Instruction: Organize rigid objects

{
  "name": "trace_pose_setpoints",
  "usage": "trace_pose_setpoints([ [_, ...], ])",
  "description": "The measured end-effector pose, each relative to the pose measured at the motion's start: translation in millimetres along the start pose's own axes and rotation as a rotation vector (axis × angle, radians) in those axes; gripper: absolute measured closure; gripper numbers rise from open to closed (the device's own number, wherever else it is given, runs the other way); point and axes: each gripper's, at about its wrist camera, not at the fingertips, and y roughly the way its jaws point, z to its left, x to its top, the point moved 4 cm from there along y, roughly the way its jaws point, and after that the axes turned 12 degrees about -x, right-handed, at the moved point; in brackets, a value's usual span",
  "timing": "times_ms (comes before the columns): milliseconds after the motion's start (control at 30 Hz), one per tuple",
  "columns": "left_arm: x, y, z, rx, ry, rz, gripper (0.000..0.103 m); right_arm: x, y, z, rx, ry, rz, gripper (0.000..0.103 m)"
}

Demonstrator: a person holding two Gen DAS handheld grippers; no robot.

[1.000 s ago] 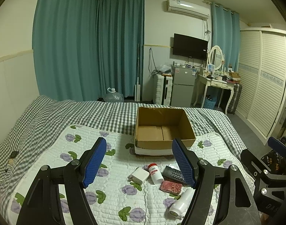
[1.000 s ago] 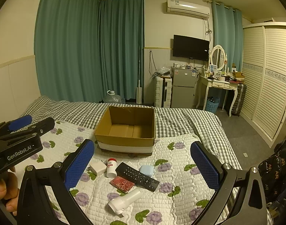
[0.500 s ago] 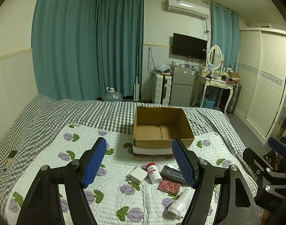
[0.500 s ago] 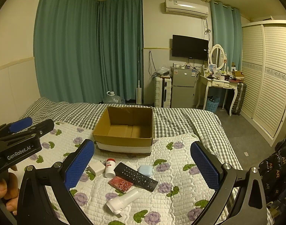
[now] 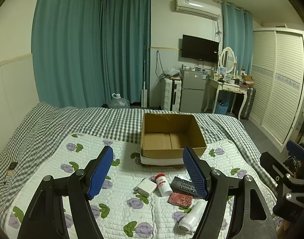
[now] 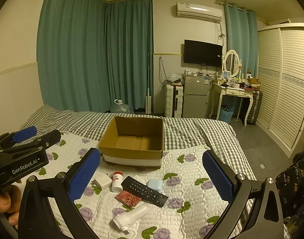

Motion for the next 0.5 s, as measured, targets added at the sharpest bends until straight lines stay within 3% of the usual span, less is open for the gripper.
trace_pose_setpoints([
  [500, 7.0, 33.6, 24.2, 0.028, 0.038, -0.020, 0.028, -2.5, 38.0, -1.8, -0.032, -0.051, -0.011, 0.000],
])
